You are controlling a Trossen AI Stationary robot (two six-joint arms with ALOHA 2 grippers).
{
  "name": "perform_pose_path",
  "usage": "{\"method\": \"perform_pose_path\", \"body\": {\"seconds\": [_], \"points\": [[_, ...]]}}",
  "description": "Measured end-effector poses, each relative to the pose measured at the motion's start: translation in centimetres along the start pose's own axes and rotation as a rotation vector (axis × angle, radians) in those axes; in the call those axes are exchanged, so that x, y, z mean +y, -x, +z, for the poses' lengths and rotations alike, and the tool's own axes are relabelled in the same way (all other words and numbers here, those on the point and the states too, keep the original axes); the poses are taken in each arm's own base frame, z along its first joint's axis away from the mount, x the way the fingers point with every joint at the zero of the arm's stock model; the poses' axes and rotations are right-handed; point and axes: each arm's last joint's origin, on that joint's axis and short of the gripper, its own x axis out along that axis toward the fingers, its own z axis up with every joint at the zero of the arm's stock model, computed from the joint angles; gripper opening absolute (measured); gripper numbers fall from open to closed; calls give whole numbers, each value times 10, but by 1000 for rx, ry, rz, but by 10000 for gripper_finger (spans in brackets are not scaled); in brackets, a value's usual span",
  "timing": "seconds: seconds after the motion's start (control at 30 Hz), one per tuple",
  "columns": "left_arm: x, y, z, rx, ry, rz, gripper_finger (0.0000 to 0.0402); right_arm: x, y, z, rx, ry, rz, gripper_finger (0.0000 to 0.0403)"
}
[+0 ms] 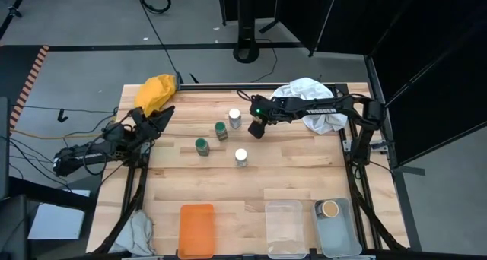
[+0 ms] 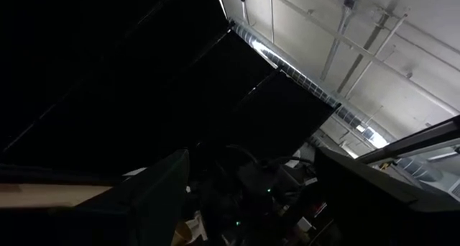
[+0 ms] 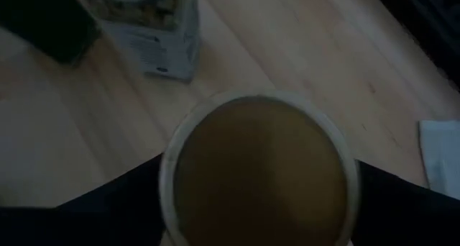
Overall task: Sort spices by type
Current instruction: Put the brown spice bottle into the gray bin
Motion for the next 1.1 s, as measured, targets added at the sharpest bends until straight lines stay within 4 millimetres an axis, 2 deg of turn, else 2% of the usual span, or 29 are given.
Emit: {"method": "perform_pose_path", "body": {"seconds": [0.13,0.37,0.5,0.67,0.8,0.93,1.1], "points": [[0,0,0,0,0,1,305,0,-2,0,-2,-16,-12,285],[0,0,0,1,-1,1,305,0,-1,0,-4,-50,-11,285],[0,0,0,1,-1,1,305,1,15,4,-38,-74,5,285],[0,0,0,1,-1,1,305,-2,57,17,-140,-83,40,285],[0,0,0,1,-1,1,305,-9,107,19,-246,-110,67,285],[0,0,0,1,-1,1,305,-13,163,4,-314,-143,97,285],[0,0,0,3,-2,2,305,-10,226,-30,-337,-215,211,285]]}}
